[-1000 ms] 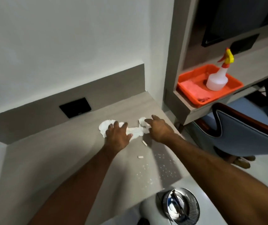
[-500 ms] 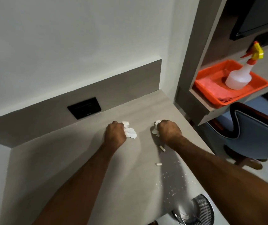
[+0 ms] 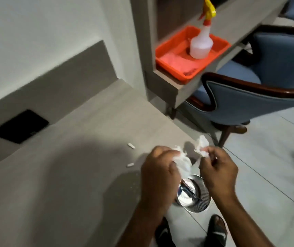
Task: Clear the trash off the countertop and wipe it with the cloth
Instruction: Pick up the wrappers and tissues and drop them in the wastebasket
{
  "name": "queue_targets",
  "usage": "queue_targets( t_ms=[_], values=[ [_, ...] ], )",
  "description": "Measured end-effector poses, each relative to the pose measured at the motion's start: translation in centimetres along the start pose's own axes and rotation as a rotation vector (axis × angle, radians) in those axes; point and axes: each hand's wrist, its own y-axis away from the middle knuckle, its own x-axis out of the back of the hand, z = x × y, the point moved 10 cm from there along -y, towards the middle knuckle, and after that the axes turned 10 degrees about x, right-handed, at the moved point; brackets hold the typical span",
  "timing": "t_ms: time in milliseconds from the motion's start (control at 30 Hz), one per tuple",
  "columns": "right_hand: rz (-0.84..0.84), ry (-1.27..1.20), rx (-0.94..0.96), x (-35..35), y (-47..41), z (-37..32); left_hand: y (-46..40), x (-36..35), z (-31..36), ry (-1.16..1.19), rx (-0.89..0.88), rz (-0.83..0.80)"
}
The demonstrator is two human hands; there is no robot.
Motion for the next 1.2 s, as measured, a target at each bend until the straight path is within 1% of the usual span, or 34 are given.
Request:
queue_targets(
  t_ms=[33, 100, 133, 167, 233, 267, 333, 367, 400, 500, 600, 633, 733, 800, 933, 1033, 1100, 1200],
  values=[
    [0.028, 0.03, -0.04, 2.0, 1.0, 2.8, 2.1, -3.6, 0.8, -0.013, -0.017, -0.068],
    [0.016, 0.067, -0.148, 3.8, 3.2, 9.5, 5.9, -11.0, 0.3, -0.068, 0.014, -0.254],
    [-0.009, 0.047, -0.257, 3.9, 4.7, 13.9, 7.5, -14.8, -1.2, -0.116, 0.073, -0.357],
    [-0.034, 0.015, -0.391, 3.8, 6.4, 18.6, 8.8, -18.1, -3.1, -0.184, 0.129, -0.422],
    [-0.094, 0.042, -0.622, 3.4, 10.0, 27.1, 10.2, -23.3, -8.0, -0.313, 0.218, -0.453],
    [-0.15, 0.094, -0.672, 2.9, 11.2, 30.1, 10.8, -25.6, -11.1, -0.349, 0.318, -0.516],
    [-0.281, 0.174, -0.702, 1.4, 13.4, 35.1, 12.8, -30.0, -17.6, -0.415, 0.566, -0.647],
    [-0.344, 0.169, -0.701, 0.2, 14.2, 37.0, 13.6, -31.7, -20.3, -0.452, 0.649, -0.676],
    [-0.404, 0.147, -0.704, -1.2, 14.9, 38.5, 14.1, -33.2, -22.5, -0.484, 0.688, -0.699],
    [-0.482, 0.115, -0.688, -4.6, 15.6, 41.9, 15.0, -38.1, -26.8, -0.557, 0.65, -0.793],
    [-0.577, 0.217, -0.561, -7.8, 15.0, 44.1, 15.9, -42.0, -30.3, -0.559, 0.642, -0.822],
    [-0.606, 0.242, -0.557, -8.6, 15.1, 45.1, 16.2, -43.1, -31.2, -0.544, 0.639, -0.821],
    [-0.658, 0.277, -0.636, -10.3, 15.8, 48.3, 16.7, -45.3, -32.8, -0.514, 0.644, -0.761],
    [-0.689, 0.29, -0.658, -10.8, 16.1, 49.5, 16.5, -46.0, -32.8, -0.514, 0.602, -0.734],
    [-0.718, 0.254, -0.665, -10.6, 15.9, 50.3, 16.2, -46.6, -32.5, -0.569, 0.498, -0.765],
    [-0.684, 0.245, -0.621, -9.4, 14.9, 49.4, 15.4, -45.8, -31.2, -0.602, 0.415, -0.74],
    [-0.586, 0.182, -0.58, -8.2, 13.8, 47.7, 14.6, -44.8, -29.3, -0.57, 0.365, -0.695],
    [-0.394, 0.012, -0.523, -5.0, 11.5, 42.3, 13.2, -41.3, -23.3, -0.496, 0.26, -0.624]
  ],
)
